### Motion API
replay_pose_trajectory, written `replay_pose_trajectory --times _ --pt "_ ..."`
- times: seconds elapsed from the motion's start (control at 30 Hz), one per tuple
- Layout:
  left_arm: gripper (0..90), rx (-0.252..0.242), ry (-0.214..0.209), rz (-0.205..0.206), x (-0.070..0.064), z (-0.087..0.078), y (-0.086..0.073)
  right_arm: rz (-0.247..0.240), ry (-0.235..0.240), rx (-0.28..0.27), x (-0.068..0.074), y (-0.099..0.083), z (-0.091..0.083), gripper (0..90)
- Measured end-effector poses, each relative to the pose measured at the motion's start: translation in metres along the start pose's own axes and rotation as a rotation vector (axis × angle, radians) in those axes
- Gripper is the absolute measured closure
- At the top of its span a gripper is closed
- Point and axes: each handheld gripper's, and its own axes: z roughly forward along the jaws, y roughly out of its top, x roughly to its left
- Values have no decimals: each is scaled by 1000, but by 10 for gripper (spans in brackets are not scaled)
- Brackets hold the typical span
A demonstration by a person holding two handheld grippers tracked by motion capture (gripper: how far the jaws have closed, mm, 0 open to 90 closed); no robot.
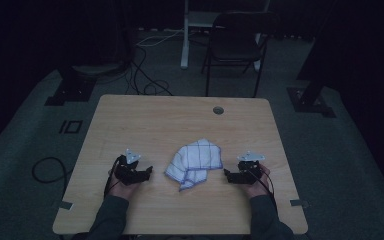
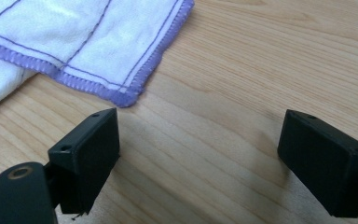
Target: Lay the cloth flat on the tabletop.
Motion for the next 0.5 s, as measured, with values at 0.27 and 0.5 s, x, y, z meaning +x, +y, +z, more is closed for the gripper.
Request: replay_pose_trajectory --times 0.27,0.5 --pt "372 0 -8 8 -4 -3 0 -8 7 11 2 1 -1 183" --pt "476 5 -31 25 -6 -5 0 -14 16 19 3 3 -4 273"
